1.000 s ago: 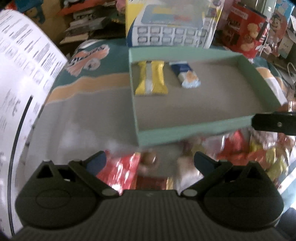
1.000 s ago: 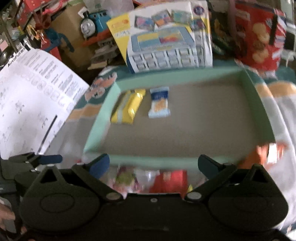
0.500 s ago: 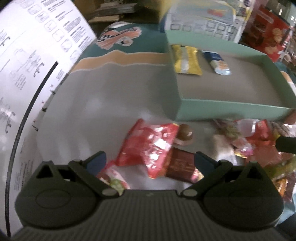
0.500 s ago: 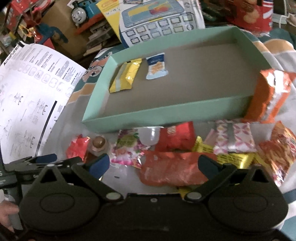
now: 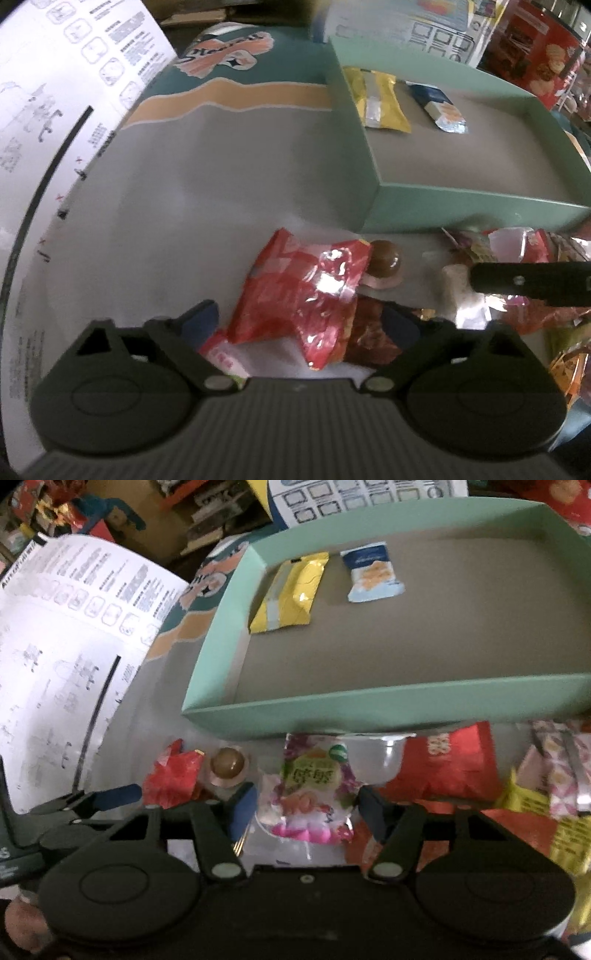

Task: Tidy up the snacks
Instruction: 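Grasp the red packet with the left tool while the right tool grasps the pink candy packet, then lower both held packets into the green tray and release them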

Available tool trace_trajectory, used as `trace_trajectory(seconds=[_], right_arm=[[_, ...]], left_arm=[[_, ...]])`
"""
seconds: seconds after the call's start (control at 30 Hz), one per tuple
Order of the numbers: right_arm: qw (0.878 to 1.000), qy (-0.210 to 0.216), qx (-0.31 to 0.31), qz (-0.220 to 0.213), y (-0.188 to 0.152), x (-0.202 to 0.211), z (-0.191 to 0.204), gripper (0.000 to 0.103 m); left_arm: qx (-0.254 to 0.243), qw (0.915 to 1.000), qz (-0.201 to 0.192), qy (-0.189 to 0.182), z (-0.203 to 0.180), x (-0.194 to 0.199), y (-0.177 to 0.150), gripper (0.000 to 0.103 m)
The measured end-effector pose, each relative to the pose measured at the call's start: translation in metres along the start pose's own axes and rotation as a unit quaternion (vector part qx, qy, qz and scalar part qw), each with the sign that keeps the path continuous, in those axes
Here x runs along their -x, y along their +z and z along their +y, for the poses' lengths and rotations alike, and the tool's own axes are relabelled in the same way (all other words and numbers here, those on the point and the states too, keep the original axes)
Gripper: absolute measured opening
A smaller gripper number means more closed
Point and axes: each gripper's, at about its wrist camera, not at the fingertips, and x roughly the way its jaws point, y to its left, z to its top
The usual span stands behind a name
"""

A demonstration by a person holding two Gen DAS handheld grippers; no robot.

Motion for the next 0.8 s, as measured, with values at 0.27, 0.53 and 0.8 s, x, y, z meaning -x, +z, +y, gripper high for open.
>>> trace_trajectory(seconds=[0.27, 0.53, 0.8], right_arm=[[1.0, -0.017, 0.015, -0.007, 0.004, -0.008, 0.005, 0.052], [0.998, -0.032, 0.046, -0.027, -0.004, 0.0, 0.011, 0.032], [0.999, -0.013, 0.033, -0.028, -0.013, 0.015, 0.003, 0.029]], left_arm=[[0.007, 0.9996, -0.009, -0.025, 0.001, -0.003, 0.004, 0.06], [0.026, 0.9993, -0.015, -0.022, 0.007, 0.004, 0.0, 0.045], [0.025, 0.9991, -0.018, -0.028, 0.006, 0.024, -0.01, 0.045]])
